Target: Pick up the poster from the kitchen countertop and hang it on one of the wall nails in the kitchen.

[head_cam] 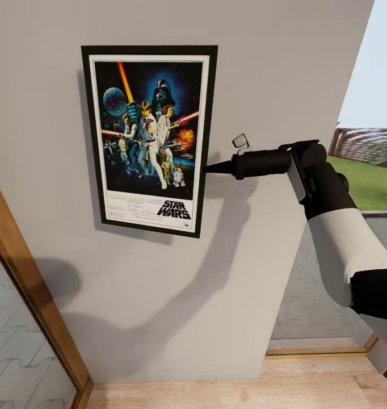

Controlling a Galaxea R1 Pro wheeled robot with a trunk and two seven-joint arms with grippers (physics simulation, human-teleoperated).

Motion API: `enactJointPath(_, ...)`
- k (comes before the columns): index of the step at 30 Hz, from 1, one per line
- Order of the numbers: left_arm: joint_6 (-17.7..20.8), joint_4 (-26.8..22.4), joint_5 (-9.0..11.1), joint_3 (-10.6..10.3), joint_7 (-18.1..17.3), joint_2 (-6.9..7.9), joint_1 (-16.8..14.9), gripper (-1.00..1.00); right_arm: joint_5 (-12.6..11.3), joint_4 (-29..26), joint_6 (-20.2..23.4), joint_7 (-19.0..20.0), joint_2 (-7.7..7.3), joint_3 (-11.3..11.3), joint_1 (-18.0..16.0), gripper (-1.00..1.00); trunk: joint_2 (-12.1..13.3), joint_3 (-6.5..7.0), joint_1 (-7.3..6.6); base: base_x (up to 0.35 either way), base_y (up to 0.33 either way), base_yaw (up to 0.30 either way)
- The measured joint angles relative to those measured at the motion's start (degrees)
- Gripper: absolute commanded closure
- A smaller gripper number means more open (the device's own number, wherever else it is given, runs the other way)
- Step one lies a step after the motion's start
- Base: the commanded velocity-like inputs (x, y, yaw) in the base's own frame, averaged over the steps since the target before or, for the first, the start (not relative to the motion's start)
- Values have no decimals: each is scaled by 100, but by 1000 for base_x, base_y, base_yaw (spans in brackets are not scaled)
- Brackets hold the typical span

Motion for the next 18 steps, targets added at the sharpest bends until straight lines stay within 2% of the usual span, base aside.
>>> enactJointPath(18,0,1,0,0,0,0,0,-100,-1,0,51,-20,4,-11,-15,100,0,0,0,0,0,0)
